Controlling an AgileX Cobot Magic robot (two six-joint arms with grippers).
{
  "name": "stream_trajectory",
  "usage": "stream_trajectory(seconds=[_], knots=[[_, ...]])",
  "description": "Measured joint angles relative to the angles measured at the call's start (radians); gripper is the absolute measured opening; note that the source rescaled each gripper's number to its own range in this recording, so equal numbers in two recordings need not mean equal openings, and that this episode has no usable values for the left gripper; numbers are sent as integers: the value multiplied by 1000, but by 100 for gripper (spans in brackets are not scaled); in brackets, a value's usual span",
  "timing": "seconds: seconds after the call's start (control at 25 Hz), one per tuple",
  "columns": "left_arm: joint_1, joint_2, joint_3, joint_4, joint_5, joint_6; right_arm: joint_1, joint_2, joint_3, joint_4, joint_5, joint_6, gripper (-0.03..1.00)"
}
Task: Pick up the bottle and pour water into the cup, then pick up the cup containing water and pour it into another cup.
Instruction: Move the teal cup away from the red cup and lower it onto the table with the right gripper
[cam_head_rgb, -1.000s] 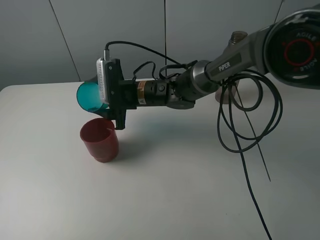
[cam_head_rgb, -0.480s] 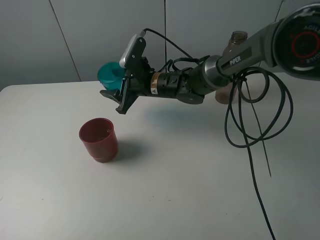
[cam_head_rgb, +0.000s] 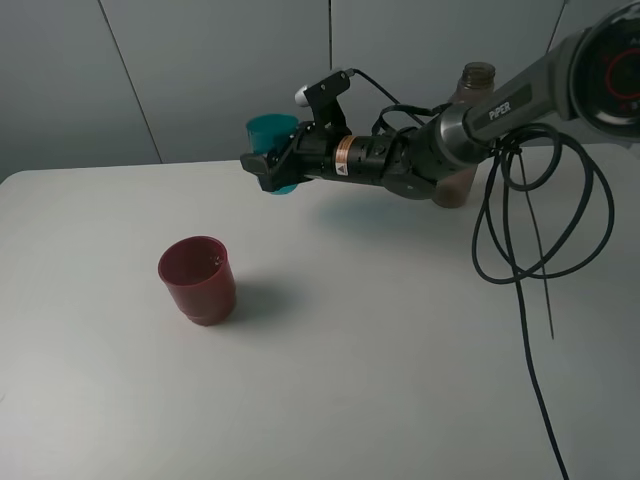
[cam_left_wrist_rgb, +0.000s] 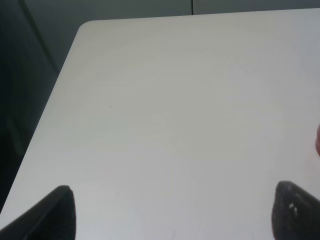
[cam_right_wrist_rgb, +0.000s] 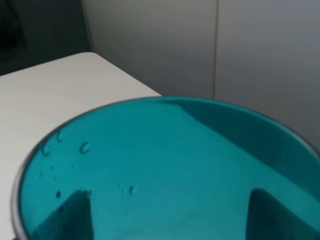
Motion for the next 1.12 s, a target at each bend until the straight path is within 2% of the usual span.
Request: stream_trajectory(seconds=[0.24,0.44,0.76,0.96,1.12], knots=[[0,0,0,0,0,0,-16,0,6,68,55,1,2],[0,0,0,0,0,0,-19,38,6,182,1,-18,2],[0,0,0,0,0,0,-19,105,7,248,-6,-241,2],[0,0,0,0,0,0,-19,114,7,298,-29,-307,2],[0,0,0,0,0,0,-19,135,7,318,-27,-315,2]])
